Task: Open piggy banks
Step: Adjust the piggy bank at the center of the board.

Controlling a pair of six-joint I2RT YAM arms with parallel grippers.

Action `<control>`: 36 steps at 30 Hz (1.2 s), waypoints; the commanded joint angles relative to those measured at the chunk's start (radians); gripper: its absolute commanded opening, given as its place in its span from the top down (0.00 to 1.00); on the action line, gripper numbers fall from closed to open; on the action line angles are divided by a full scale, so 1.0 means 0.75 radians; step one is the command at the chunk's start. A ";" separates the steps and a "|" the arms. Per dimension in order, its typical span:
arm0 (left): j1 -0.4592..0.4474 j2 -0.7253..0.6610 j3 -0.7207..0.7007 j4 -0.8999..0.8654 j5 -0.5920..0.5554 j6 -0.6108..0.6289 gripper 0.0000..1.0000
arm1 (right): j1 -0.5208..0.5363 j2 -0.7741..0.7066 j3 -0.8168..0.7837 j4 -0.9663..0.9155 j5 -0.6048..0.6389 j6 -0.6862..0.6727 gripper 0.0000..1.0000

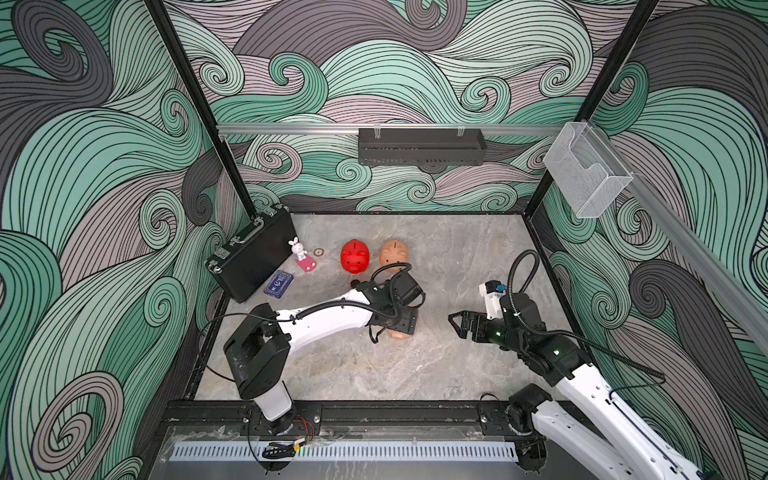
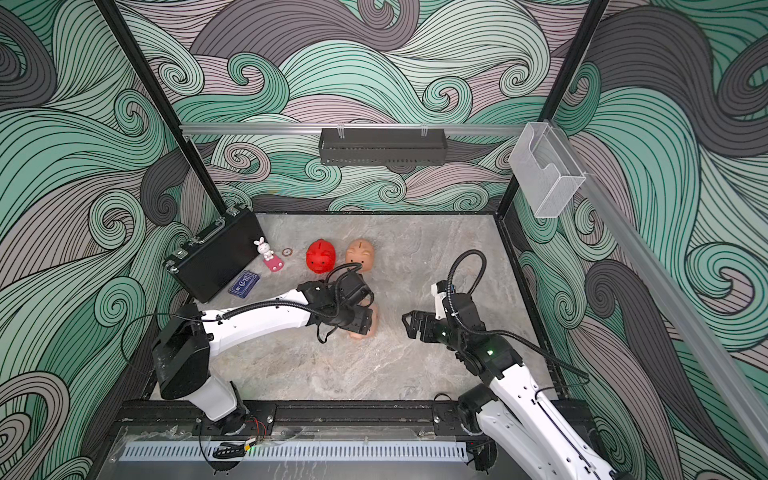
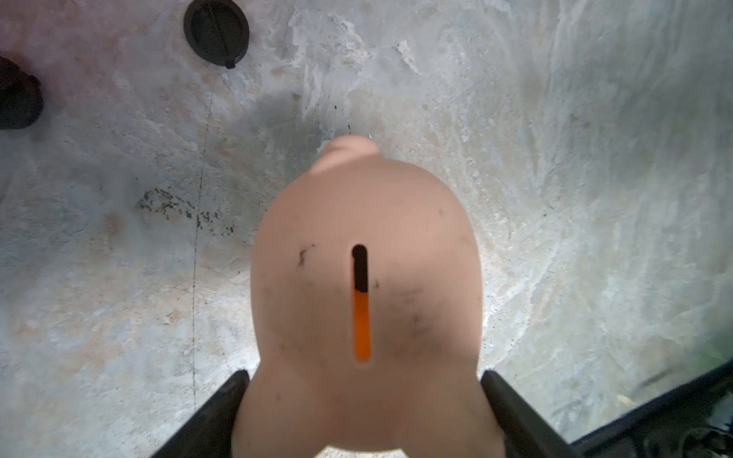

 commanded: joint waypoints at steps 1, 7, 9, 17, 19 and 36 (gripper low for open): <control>0.057 -0.054 -0.089 0.238 0.227 0.005 0.20 | -0.003 0.008 -0.032 0.091 0.018 0.004 0.01; 0.168 -0.103 -0.279 0.523 0.488 -0.048 0.21 | -0.005 0.063 -0.069 0.139 0.099 0.130 0.01; 0.192 -0.104 -0.325 0.601 0.551 -0.063 0.21 | -0.005 0.081 -0.085 0.153 0.120 0.157 0.01; 0.277 -0.073 -0.469 0.873 0.734 -0.131 0.22 | -0.005 0.053 -0.187 0.386 -0.029 0.107 0.01; 0.297 -0.063 -0.491 0.912 0.765 -0.142 0.22 | -0.005 0.037 -0.221 0.432 -0.058 0.105 0.01; 0.376 -0.009 -0.690 1.217 0.885 -0.248 0.17 | -0.003 0.256 -0.221 0.674 -0.412 0.100 0.03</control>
